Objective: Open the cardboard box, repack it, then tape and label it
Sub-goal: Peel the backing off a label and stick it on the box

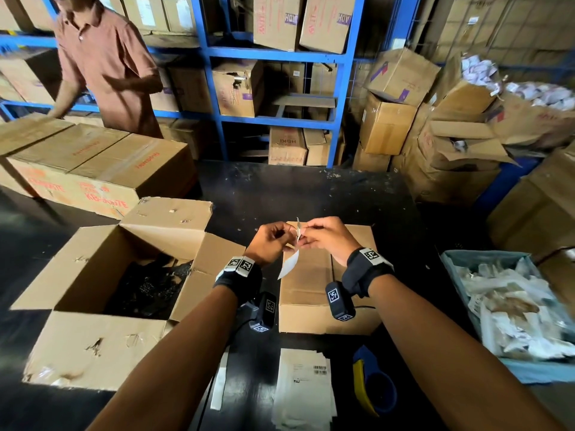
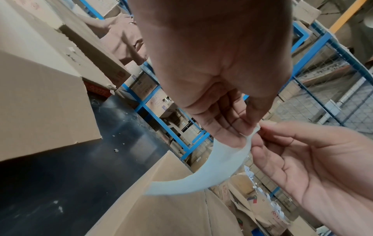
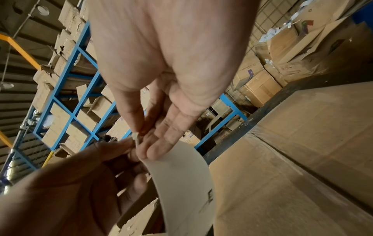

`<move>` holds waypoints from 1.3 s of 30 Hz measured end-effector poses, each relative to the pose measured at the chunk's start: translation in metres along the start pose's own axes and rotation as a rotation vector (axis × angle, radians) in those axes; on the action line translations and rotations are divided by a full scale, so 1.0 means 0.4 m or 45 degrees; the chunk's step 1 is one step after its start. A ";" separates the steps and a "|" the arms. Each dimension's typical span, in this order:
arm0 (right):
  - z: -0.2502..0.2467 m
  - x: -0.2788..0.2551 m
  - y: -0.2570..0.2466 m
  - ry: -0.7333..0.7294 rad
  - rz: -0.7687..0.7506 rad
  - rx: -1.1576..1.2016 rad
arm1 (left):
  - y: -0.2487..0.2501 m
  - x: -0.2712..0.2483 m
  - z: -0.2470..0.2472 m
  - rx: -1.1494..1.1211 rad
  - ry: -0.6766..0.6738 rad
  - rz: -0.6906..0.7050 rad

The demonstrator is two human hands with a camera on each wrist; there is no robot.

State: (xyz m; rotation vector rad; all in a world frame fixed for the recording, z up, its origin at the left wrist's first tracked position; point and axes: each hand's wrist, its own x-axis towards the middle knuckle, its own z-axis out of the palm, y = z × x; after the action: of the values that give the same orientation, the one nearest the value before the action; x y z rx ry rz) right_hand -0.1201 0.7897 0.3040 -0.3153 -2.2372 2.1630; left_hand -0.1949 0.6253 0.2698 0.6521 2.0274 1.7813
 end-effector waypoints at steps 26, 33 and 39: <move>-0.099 -0.018 0.010 0.187 0.179 -0.081 | -0.090 -0.108 0.017 -0.569 0.267 -0.466; -0.079 -0.046 -0.001 0.055 0.183 0.007 | -0.070 -0.069 0.080 -0.322 0.295 -0.458; -0.081 -0.065 0.008 0.234 0.205 0.021 | -0.078 -0.066 0.068 -0.183 0.403 -0.346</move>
State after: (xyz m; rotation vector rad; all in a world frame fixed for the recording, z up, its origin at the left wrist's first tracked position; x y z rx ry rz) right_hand -0.0895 0.8176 0.3056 -0.6860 -2.1609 2.1231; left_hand -0.1614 0.6297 0.2343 0.0467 2.0371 1.9323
